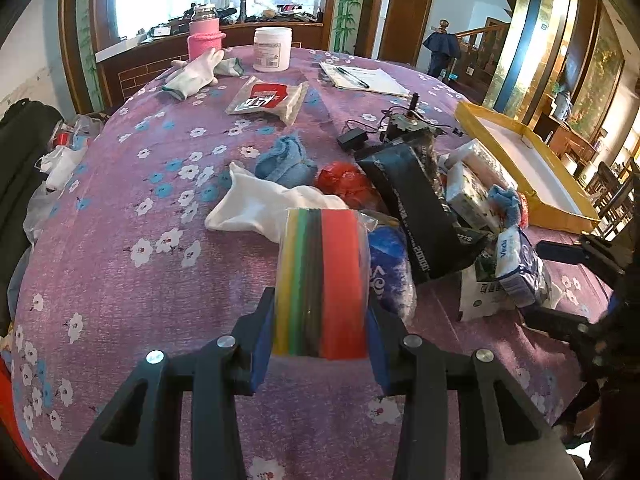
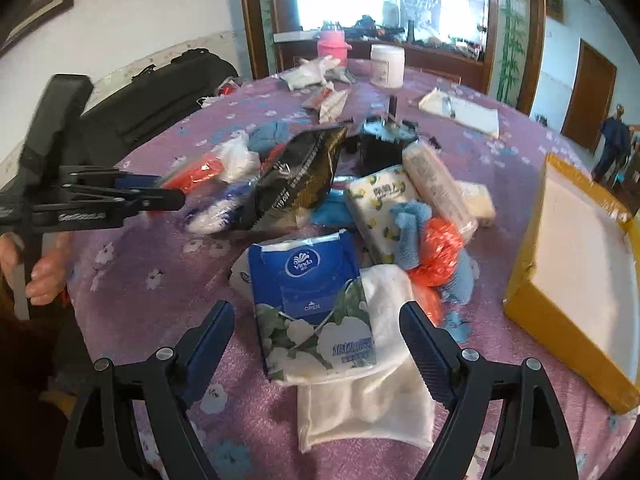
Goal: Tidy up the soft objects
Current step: 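Grasp the blue Vinda tissue pack with the right gripper, then carry sponge pack into tray with left gripper while right gripper places tissue pack beside it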
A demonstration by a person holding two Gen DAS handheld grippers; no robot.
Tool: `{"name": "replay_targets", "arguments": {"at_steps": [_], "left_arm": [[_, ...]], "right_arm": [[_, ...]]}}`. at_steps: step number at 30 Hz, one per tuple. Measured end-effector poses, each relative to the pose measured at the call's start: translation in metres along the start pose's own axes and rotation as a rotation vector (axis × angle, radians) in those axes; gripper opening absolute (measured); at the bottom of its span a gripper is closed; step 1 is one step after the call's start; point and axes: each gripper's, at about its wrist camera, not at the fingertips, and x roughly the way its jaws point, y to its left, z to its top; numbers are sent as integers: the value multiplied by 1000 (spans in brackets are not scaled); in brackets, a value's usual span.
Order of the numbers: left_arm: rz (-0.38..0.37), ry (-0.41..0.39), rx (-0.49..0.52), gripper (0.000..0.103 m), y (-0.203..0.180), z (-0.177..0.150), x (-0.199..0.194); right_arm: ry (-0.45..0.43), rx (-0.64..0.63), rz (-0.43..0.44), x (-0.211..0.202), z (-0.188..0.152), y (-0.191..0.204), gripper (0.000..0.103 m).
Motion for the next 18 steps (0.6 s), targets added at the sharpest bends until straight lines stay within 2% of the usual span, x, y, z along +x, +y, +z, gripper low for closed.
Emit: {"name": "replay_targets", "arguments": {"at_steps": [1,2,4,9,12,18], "left_arm": [[4,-2,5,40,-1,0,-1],[6,-4,8,40,-2,0,-2],[8,-12,12,40,-4,1,-4],[-5,-37,27,40,-13,8,-15],[-23,-47,37,40,-22,15,-18],[-79,-63,101,40,-66,43,-22]], "right_arm": [[3,4,-5,2,0,0,83],[11,8,-3,5,0,0,56],[3,20,-5,2,1,-1,56],[-96,60,32,-31,8,-10,56],[-133,88,22,-45,12,-20,56],[-204,208,-7,-71,22,-63,56]]}}
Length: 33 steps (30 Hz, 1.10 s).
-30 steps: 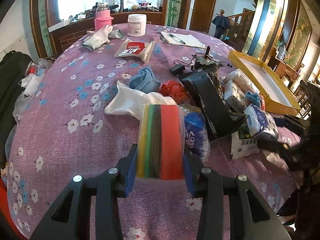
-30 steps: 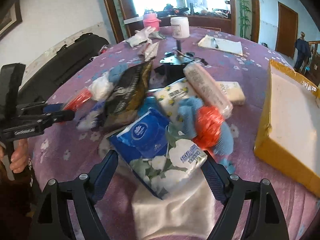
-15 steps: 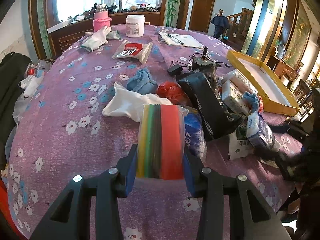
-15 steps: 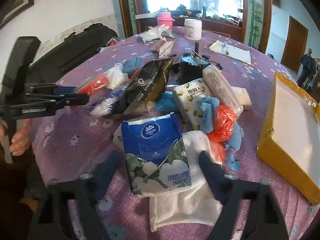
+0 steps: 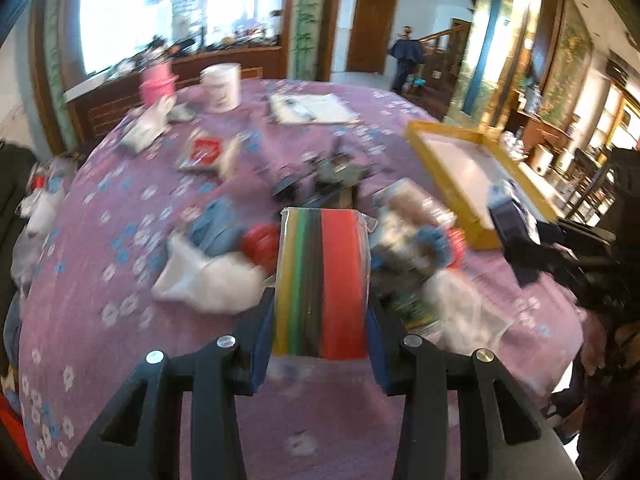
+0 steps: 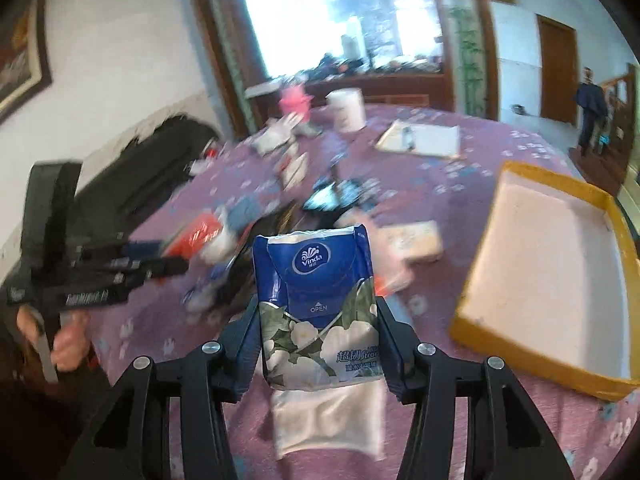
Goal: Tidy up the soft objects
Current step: 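Carry sponge pack into tray with left gripper while right gripper places tissue pack beside it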
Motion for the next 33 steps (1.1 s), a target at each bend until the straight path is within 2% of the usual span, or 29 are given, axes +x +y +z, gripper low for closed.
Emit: {"name": "replay_targets", "arguments": {"at_steps": [4,8,13,15,19,22,25,28,33], "left_arm": [[-56,12,40,40,-36,27,10],[-76,27,72,40,-69,60,29],[-134,71,77,40,-109,114,67],[-148,84,77,40,-125,139,88],[-154,118,88,40,-154,174,131],[-139,132,112,40,-180,194,170],[-140,173,115,40,-199,204,210],[-130,222,136,40,-215,207,253],[-107,267,141,40,-222,210,288]], "right_arm": [[-53,91,-29,-14,19,-32,56],[-93,180,-69,-23,41,-71,56],[-144,323,-161,-22,81,-134,56],[-146,383,-198,-14,97,-164,56],[-108,513,-214,13,116,-228,56],[-81,577,-239,33,112,-265,56],[-55,637,-221,47,95,-293,56],[-45,665,-247,45,82,-309,56],[-26,716,-297,50,72,-326,56]]}}
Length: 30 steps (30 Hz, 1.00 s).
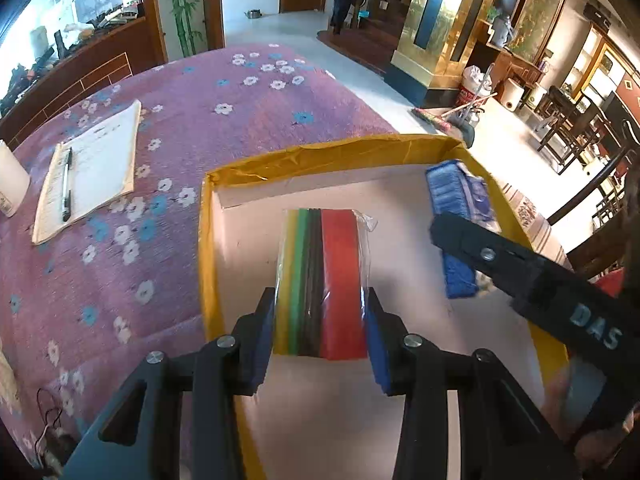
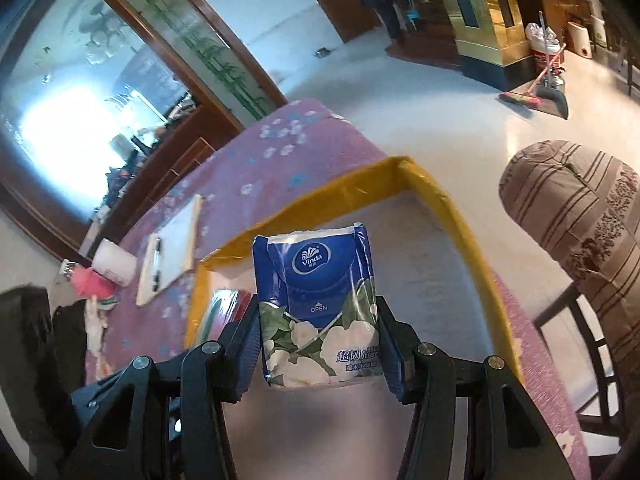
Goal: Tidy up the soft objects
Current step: 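Carry sponge pack into tray with left gripper while right gripper places tissue pack beside it, then move both open grippers back to the pile of items on the table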
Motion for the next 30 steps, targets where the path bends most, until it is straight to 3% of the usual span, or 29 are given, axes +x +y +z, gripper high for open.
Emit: {"name": "replay_targets", "arguments": {"at_steps": [7,12,16,20,26,30], "left_arm": [[13,35,-11,40,0,1,14],[27,41,-19,43,-2,-2,17],[27,37,-23,61,-1,-2,14],[37,25,-24,61,-2,-2,5],[17,-4,-42,62,4,-11,-33],[-1,-48,-51,62,14,-32,-79]], "right_arm": [[56,32,0,16,-3,-9,58],[51,14,-19,18,-4,-6,59],[55,30,0,18,-5,-8,62],[39,37,16,12,-4,-6,63],[-15,10,21,-3,-4,3,63],[-54,-38,24,-15,-7,15,63]]}}
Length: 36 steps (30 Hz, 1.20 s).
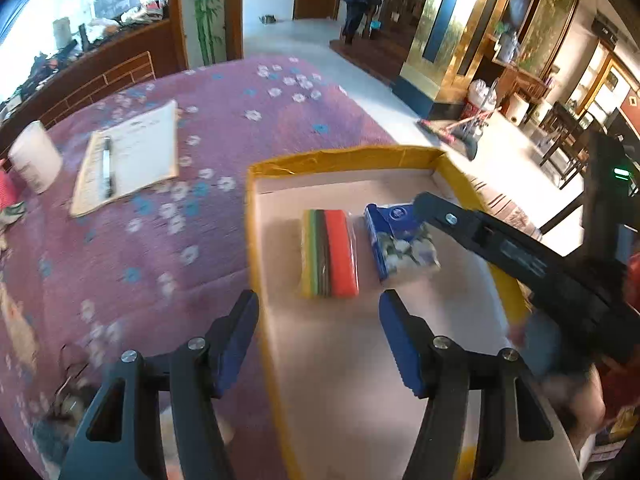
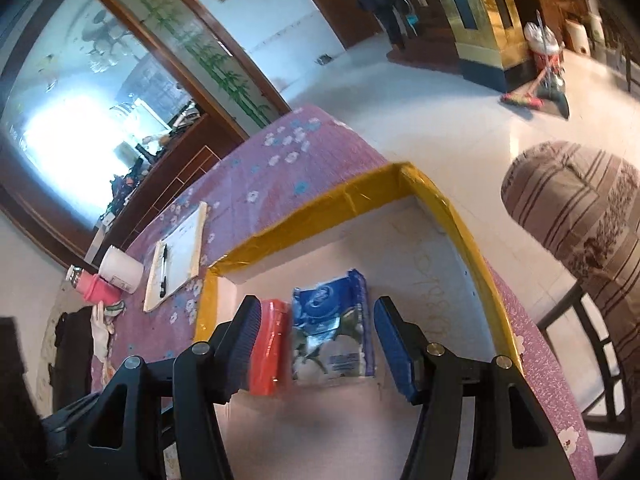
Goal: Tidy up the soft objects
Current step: 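Move both open grippers back to the pile of items on the table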
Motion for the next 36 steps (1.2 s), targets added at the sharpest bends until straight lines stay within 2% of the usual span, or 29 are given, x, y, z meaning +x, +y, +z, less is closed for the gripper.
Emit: {"name": "replay_targets", "arguments": {"at_steps": [5,8,10,14,17,19,21,24,27,32,33,34,35,36], "left_arm": [[-22,-71,-24,62,24,-47,-67],[-22,-108,-54,62,50,-87,-103],[-32,-126,-71,62,69,-116,-123],[-4,-142,-98,63,107,-176,-148],[17,-162,-104,64,125,-213,-154],[18,-153,-98,64,132,-236,-151],[-5,-124,-70,64,135,-256,-143],[0,-105,-42,64,138,-274,-131],[-12,-99,-43,64,146,-282,-127],[-42,-102,-49,64,154,-290,-130],[-45,-100,-44,64,153,-292,-130],[-50,-98,-40,65,151,-294,-130],[-57,-95,-37,68,149,-295,-130],[-61,-90,-27,68,146,-296,-129]], "right_arm": [[-34,-83,22,-15,-8,21,63],[-85,-180,41,-32,-15,40,63],[-83,-200,48,-40,-22,52,63],[-56,-262,148,-69,-56,85,64],[-15,-339,229,-93,-104,106,75],[27,-389,271,-106,-145,112,79],[80,-456,295,-109,-187,119,79],[172,-517,308,-100,-236,122,79],[208,-576,249,-86,-262,128,79],[236,-650,193,-65,-276,150,79],[243,-668,181,-59,-278,155,77],[250,-675,164,-53,-280,159,59],[269,-685,151,-48,-283,159,34],[246,-699,135,-49,-284,160,30]]}}
